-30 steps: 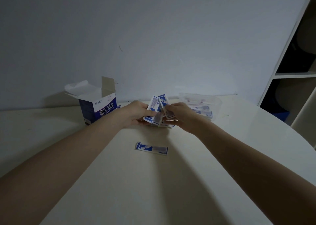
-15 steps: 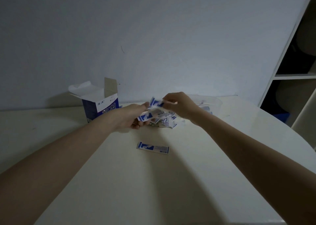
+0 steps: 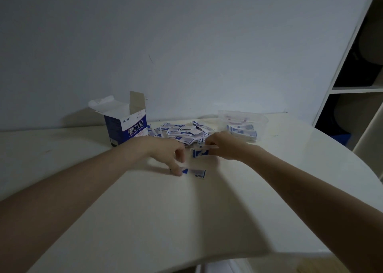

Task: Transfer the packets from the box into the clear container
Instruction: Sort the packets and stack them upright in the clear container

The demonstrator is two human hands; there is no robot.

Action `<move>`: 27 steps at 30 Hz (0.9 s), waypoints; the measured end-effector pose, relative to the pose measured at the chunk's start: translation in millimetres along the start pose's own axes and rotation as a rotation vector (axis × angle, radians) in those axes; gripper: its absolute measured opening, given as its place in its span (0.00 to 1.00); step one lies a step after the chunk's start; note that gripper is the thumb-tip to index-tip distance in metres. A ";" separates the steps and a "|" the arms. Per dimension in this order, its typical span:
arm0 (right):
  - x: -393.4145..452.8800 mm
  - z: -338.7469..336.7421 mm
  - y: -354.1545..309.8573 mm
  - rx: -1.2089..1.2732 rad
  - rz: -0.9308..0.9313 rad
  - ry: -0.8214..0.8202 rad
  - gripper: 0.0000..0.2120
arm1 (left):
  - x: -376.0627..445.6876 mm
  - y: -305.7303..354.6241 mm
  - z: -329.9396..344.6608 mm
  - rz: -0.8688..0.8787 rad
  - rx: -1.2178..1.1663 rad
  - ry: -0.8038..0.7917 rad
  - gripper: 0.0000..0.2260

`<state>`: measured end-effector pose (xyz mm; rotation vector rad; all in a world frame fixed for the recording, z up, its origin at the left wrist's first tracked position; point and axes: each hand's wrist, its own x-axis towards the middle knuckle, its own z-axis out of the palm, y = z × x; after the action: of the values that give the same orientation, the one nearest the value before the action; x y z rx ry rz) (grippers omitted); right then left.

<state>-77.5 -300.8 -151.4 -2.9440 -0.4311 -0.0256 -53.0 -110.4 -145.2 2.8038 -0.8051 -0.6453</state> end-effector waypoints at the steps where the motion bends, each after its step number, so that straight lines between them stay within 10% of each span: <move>1: -2.0 2.5 0.2 -0.007 0.005 -0.003 0.06 | -0.1 1.2 1.8 0.014 0.001 0.027 0.14; 4: -5.6 -1.3 -4.6 0.008 0.050 -0.003 0.18 | -1.8 4.2 4.8 0.029 -0.043 0.052 0.08; 11: -12.6 -19.5 -8.5 0.648 0.127 -0.171 0.06 | -4.4 1.7 4.4 0.087 -0.144 0.125 0.10; 27: -4.4 -30.7 -10.5 -0.009 0.062 -0.076 0.15 | 31.3 11.5 -5.6 -0.062 -0.528 0.597 0.13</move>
<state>-84.5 -297.2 -119.6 -2.9730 -0.3512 0.0922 -32.0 -136.7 -148.6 2.3279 -0.3610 0.0050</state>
